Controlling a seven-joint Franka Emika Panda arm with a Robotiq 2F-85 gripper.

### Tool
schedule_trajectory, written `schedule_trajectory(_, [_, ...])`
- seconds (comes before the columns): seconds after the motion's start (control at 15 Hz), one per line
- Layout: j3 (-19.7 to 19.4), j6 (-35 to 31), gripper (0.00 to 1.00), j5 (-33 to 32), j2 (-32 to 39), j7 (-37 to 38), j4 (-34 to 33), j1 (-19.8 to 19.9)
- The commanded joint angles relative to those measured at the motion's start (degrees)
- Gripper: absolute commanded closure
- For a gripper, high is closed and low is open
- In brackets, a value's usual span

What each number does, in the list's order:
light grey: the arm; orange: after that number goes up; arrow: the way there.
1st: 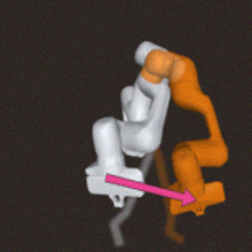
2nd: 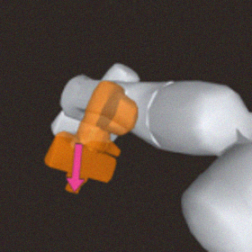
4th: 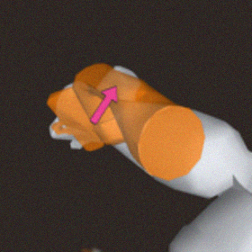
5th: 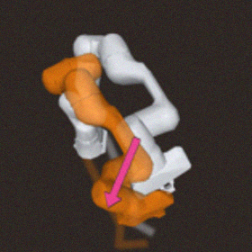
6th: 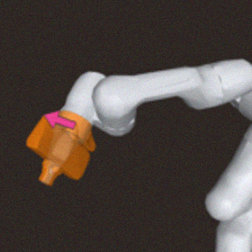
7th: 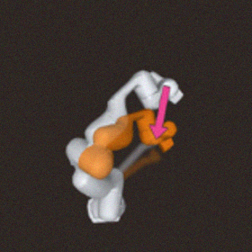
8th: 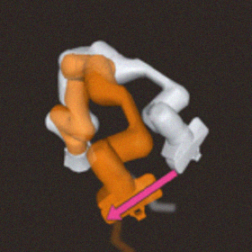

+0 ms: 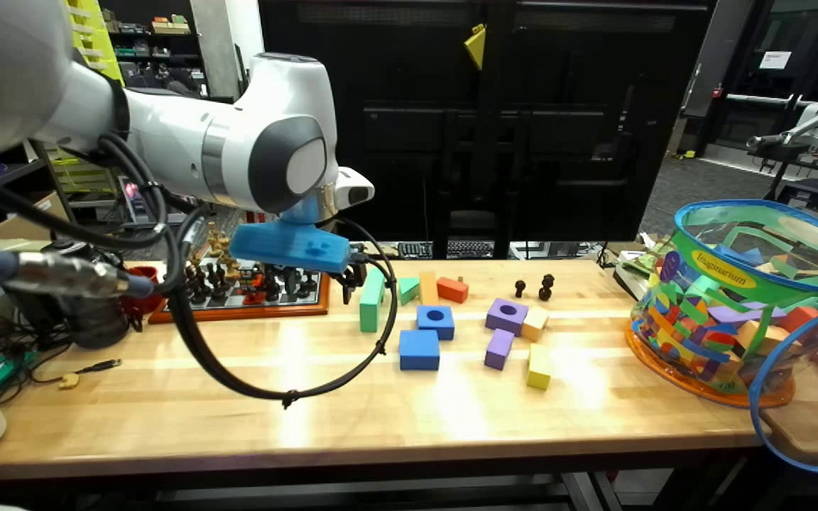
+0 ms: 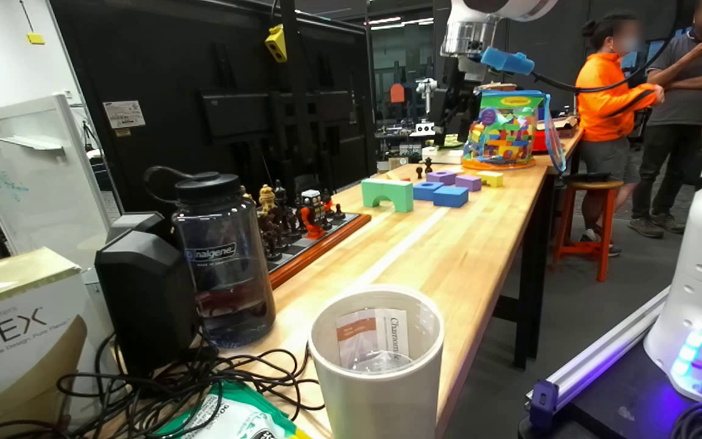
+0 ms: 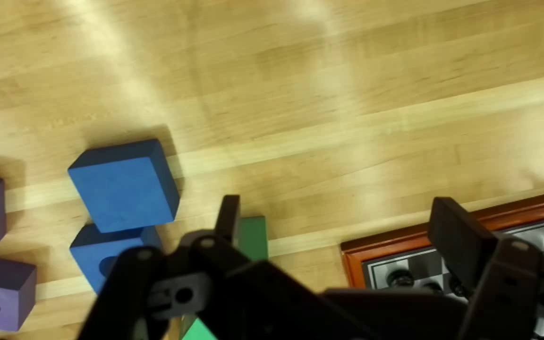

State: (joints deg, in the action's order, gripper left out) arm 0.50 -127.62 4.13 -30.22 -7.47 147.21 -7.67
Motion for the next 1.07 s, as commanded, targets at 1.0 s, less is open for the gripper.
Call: schedule_trajectory(1.0, [-1.1,-21.3,0.00,-9.2,25.7,-0.3,-11.2,8.1])
